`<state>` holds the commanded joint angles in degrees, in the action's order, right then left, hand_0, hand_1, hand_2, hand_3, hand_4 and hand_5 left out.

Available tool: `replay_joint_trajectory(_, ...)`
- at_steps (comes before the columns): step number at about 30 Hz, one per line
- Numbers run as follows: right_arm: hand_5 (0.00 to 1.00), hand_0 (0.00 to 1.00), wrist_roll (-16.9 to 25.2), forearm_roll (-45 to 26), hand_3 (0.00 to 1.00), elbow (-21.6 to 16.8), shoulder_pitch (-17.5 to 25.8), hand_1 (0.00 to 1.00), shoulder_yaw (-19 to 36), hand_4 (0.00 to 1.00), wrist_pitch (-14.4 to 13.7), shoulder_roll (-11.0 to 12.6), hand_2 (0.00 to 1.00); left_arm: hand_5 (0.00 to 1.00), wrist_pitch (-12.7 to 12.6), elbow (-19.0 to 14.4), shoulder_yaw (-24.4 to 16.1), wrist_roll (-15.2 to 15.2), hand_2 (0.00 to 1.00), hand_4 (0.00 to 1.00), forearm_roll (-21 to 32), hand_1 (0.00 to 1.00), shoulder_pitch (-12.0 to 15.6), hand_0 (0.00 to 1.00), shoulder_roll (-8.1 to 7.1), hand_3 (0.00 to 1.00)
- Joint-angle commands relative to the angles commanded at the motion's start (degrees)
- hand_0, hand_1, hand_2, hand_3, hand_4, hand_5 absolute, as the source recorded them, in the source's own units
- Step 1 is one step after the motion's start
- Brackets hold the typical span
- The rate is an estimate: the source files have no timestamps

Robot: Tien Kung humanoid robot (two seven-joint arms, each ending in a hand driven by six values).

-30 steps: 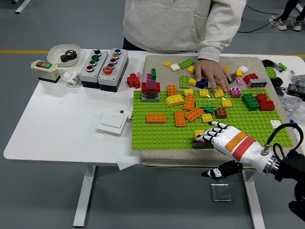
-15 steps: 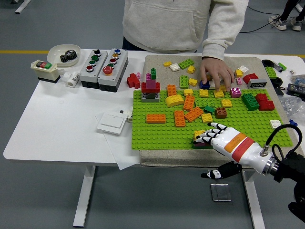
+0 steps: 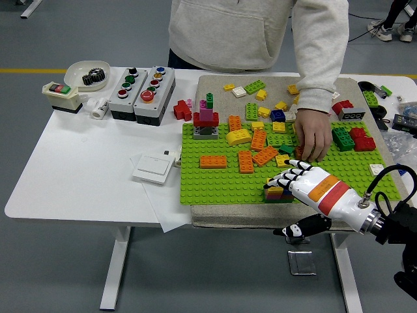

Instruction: Pick up the brick,pile it on top of brick,press brick,pick up the brick,pile it on top of brick,press brick

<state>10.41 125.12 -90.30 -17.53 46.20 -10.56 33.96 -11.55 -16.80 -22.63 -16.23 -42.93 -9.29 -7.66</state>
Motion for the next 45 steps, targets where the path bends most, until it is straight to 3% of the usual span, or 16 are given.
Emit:
replay_joint_trajectory(11, 0.672, 0.963, -0.7, -0.9, 0.814, 0.6, 1.4, 0.788, 6.5, 0.998, -1.9, -1.2, 0.799, 0.661, 0.0, 0.1, 0.1, 0.1, 0.742, 0.687, 0.3, 0.727, 0.0, 0.690, 0.06, 0.596)
replay_joint_trajectory(19, 0.677, 0.943, -4.2, -4.5, 0.816, 2.3, 4.6, 0.787, 15.6, 0.992, -5.4, -3.9, 0.799, 0.662, 0.0, 0.1, 0.0, 0.1, 0.742, 0.687, -0.1, 0.727, 0.0, 0.690, 0.03, 0.595)
replay_joint_trajectory(25, 0.676, 0.935, -5.4, -6.2, 0.823, 4.1, 6.8, 0.791, 20.2, 0.987, -5.6, -5.6, 0.810, 0.661, 0.0, 0.1, -0.1, 0.0, 0.742, 0.687, -0.5, 0.727, -0.1, 0.690, -0.01, 0.596)
replay_joint_trajectory(36, 0.675, 0.902, -4.8, -7.8, 0.825, 8.5, 8.4, 0.789, 24.9, 0.987, -4.9, -8.7, 0.815, 0.662, 0.2, 0.0, -0.4, -0.1, 0.742, 0.687, -1.0, 0.728, 0.0, 0.688, 0.01, 0.596)
replay_joint_trajectory(37, 0.665, 0.854, -4.6, -7.9, 0.827, 9.3, 8.3, 0.778, 25.1, 0.977, -5.0, -8.9, 0.814, 0.661, 0.2, 0.0, -0.4, -0.1, 0.742, 0.687, -1.2, 0.727, 0.1, 0.688, 0.03, 0.596)
replay_joint_trajectory(41, 0.665, 0.854, -3.8, -7.7, 0.827, 11.7, 7.5, 0.778, 25.0, 0.977, -5.2, -8.8, 0.814, 0.661, 0.3, -0.1, -0.7, -0.3, 0.742, 0.687, -1.6, 0.727, 0.2, 0.688, 0.07, 0.596)
replay_joint_trajectory(42, 0.643, 0.784, -3.6, -7.5, 0.824, 12.4, 7.2, 0.742, 24.9, 0.953, -5.3, -8.6, 0.807, 0.662, 0.4, -0.1, -0.7, -0.3, 0.742, 0.687, -1.8, 0.726, 0.3, 0.689, 0.09, 0.595)
replay_joint_trajectory(45, 0.643, 0.784, -3.2, -6.9, 0.824, 13.6, 6.4, 0.742, 24.4, 0.953, -5.5, -8.1, 0.807, 0.662, 0.5, -0.1, -1.0, -0.5, 0.742, 0.687, -2.3, 0.726, 0.4, 0.689, 0.10, 0.595)
